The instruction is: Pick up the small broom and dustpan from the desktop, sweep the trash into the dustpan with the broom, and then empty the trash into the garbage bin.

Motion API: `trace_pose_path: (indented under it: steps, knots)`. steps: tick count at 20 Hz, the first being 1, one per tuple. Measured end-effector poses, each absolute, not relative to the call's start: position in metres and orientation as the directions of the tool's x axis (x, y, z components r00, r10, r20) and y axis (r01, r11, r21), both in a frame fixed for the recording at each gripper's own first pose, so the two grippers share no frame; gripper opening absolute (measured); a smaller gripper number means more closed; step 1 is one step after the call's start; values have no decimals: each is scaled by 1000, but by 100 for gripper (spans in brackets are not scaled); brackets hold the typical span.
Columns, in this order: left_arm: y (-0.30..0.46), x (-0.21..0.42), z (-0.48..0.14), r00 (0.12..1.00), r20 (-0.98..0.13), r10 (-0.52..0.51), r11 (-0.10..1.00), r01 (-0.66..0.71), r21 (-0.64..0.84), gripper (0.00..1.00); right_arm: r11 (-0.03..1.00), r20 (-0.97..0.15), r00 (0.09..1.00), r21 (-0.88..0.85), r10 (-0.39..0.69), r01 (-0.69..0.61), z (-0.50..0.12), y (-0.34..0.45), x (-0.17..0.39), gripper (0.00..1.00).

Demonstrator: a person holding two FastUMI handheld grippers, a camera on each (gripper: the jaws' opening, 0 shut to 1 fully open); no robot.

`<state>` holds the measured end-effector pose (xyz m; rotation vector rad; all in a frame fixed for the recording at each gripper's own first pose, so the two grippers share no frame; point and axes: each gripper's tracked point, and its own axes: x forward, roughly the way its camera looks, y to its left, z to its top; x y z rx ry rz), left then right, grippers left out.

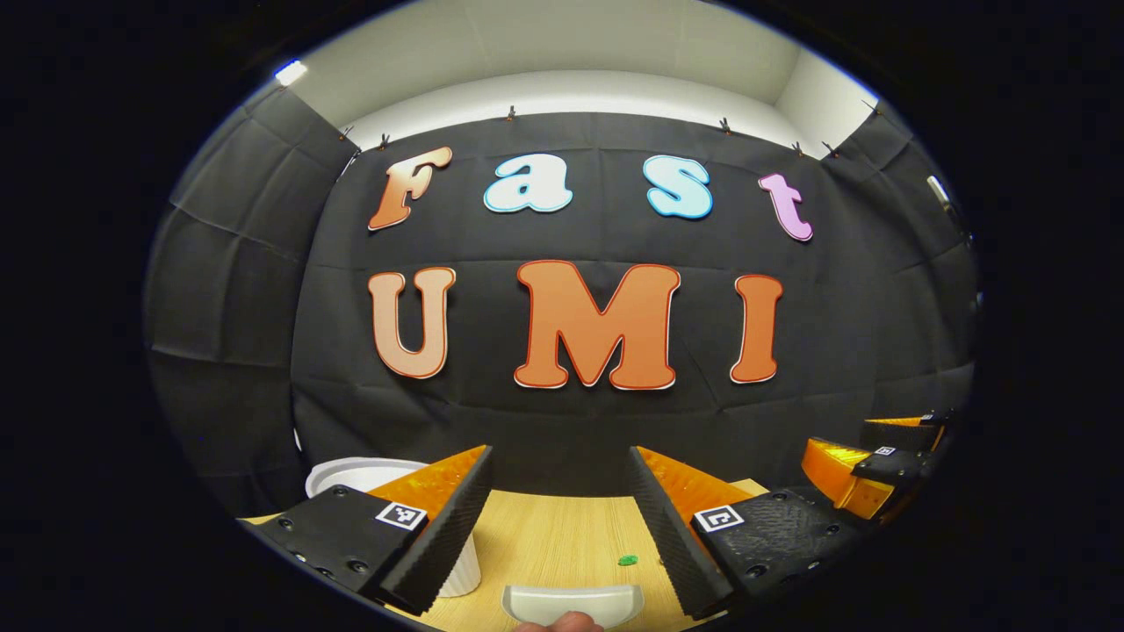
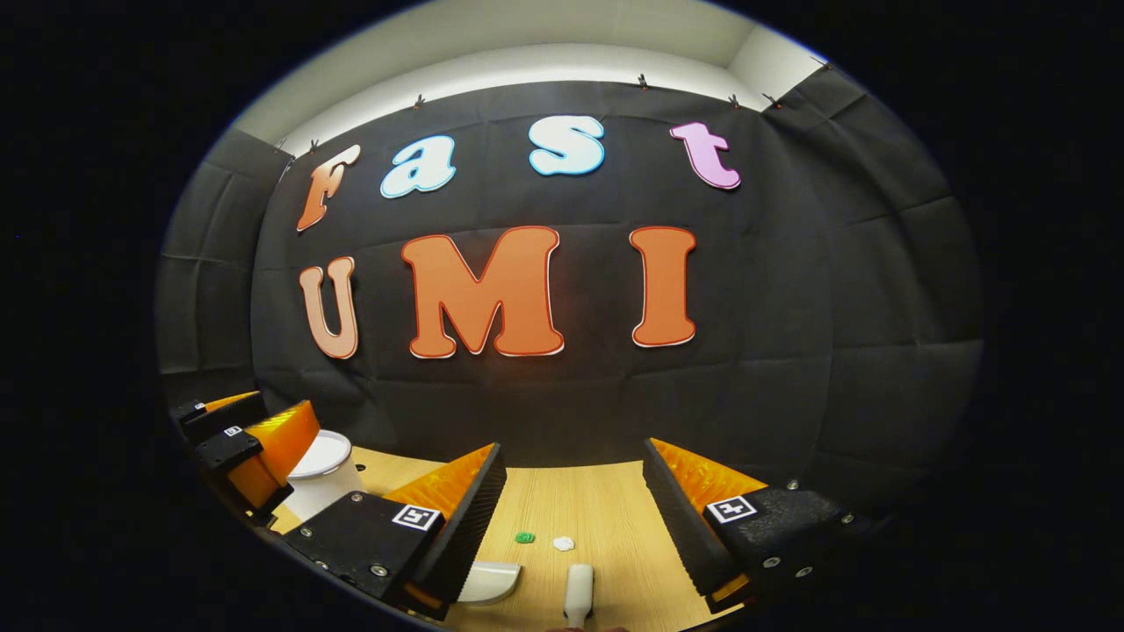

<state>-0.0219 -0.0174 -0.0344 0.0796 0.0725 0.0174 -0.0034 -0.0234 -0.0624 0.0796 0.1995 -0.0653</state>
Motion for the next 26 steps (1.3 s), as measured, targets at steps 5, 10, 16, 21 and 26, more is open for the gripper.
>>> trace_pose_path:
  steps: [5, 10, 16, 21, 26]
  knots:
    - [-26, -30, -36, 996, -79, 39, 995, -31, 91, 95, 995, -212, 977, 80, -37, 55, -68, -33, -6, 94]
    - [-45, -37, -49, 992, -113, 51, 995, -40, 96, 93, 998, -275, 961, 59, 23, -6, -95, -34, -14, 94]
    - [-60, -50, -102, 958, -278, 73, 994, -48, 96, 95, 995, -438, 894, 79, 94, -65, -154, -33, -30, 94]
    - [-46, -59, -199, 812, -580, 62, 995, -2, 103, 95, 996, -692, 716, 68, 92, -63, -249, -19, -49, 94]
    - [-20, -81, -288, 437, -899, 21, 1000, -14, 17, 96, 999, -887, 461, 22, 32, -26, -330, -10, -76, 95]
